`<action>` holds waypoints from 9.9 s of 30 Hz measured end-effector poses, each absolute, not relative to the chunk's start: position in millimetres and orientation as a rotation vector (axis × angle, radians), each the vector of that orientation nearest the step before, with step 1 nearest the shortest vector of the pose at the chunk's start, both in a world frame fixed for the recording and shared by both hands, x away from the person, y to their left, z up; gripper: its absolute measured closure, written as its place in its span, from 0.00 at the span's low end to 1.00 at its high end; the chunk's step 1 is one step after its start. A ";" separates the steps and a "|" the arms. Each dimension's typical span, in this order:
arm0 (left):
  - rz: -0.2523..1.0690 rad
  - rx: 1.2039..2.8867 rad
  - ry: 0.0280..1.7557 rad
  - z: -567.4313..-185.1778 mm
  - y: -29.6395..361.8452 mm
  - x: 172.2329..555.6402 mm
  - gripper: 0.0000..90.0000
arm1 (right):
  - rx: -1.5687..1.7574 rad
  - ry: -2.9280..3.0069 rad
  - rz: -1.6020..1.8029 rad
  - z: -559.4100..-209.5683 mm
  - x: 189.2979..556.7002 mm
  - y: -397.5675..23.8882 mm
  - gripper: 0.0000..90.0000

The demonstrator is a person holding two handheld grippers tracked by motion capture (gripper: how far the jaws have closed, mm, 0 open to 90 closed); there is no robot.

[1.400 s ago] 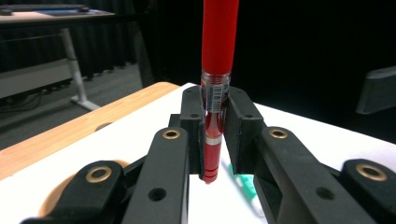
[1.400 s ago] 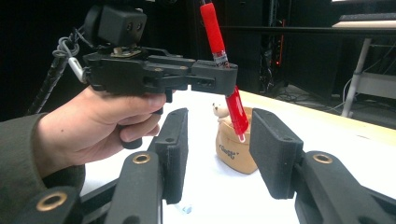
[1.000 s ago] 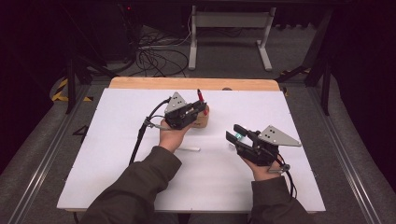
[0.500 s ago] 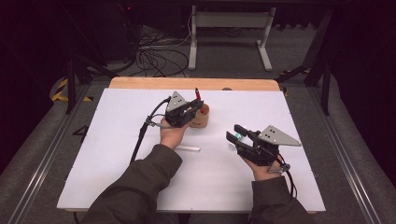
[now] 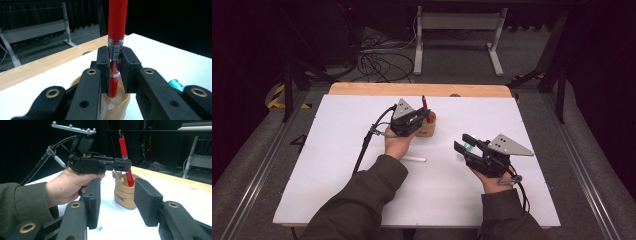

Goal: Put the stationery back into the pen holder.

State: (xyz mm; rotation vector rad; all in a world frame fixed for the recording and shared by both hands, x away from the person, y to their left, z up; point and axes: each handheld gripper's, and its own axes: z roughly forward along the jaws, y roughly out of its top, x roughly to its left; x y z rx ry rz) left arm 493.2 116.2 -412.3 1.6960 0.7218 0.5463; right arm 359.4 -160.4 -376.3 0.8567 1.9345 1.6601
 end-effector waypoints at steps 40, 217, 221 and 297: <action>0.540 1.721 0.744 -420.2 112.6 496.5 0.85 | 0.865 1.952 1.666 -378.1 361.0 -158.0 0.64; 0.302 2.274 0.558 -464.9 222.2 437.1 0.74 | 0.810 2.109 1.694 -383.1 366.2 -148.7 0.50; 0.307 2.282 0.560 -464.0 222.5 435.6 0.77 | 0.812 2.114 1.692 -383.6 366.5 -148.3 0.50; 0.168 2.148 0.436 -402.6 184.2 391.8 0.87 | 0.349 2.139 1.116 -405.1 358.6 -112.0 0.53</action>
